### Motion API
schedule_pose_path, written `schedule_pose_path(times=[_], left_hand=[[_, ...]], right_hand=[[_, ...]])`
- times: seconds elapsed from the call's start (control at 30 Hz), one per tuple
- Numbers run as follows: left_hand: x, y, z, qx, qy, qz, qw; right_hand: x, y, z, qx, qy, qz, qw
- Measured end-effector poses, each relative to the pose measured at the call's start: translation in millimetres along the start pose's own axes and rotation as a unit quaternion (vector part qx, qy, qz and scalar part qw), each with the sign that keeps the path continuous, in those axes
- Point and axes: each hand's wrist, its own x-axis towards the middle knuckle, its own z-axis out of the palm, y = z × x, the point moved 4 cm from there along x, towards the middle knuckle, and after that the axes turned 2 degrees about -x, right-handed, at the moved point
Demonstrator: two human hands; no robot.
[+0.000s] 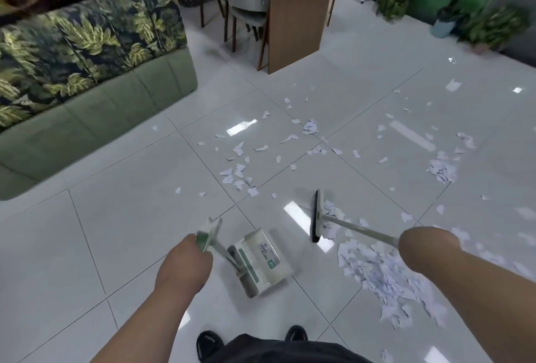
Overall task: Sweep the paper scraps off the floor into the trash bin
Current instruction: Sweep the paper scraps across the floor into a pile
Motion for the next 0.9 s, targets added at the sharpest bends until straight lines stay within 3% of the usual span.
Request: schedule_pose_path(times=[0.13,0.37,0.57,0.9], left_hand=[[-5,11,5,-0.001,0.004,0.001,1.0],[6,2,-21,-0.027,0.023,-0.025,0.999],[42,-25,-60,-0.049,0.04,-0.06,0.996],[138,-88,-142,-0.079,0.036,-0.104,0.991]], right_hand=[[12,8,15,0.039,-0.014,-0.018,0.999],[20,-56,-10,0.097,0.019,-0.159,0.982],[22,-159,-75,0.083,0.017,-0.235,0.968],[17,-359,-188,-0.036,-0.022,-0.33,0.943]])
